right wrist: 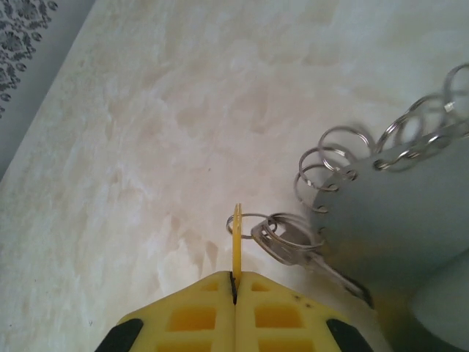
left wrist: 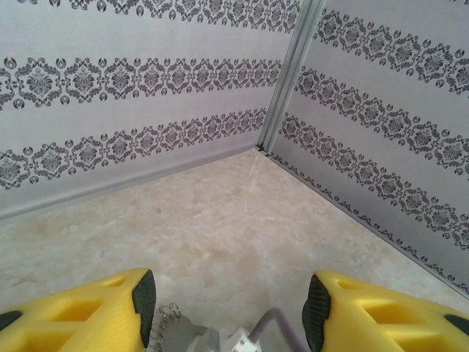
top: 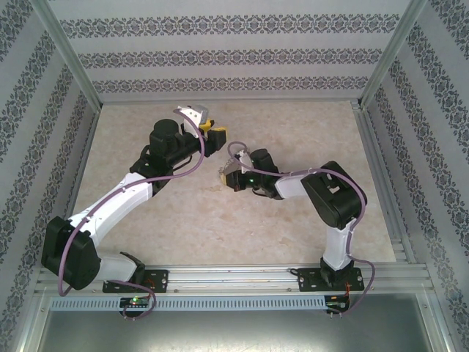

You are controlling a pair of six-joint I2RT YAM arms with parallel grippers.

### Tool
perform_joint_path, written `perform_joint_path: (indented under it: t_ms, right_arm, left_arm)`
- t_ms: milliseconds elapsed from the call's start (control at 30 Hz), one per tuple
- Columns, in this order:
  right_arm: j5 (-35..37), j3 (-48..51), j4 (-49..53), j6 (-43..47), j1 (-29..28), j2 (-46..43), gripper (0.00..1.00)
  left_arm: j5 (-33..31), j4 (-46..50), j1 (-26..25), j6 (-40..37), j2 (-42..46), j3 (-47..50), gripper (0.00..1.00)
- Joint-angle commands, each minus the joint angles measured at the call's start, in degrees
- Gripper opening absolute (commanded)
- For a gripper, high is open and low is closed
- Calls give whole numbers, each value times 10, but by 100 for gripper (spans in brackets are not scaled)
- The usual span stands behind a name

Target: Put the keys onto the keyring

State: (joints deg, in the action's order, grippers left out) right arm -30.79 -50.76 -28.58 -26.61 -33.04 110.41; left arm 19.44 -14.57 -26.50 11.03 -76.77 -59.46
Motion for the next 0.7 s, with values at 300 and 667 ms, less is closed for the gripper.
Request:
perform_joint_path:
  t_ms: [300,667]
  right_arm:
    - [1,11,-31,-9,-39,-28,53]
    - [-5,88,-27,-3,32,-168,71]
  left_arm:
    - [11,-16,5,21,17,0,58]
    - [11,-20,5,32,28,-2,59]
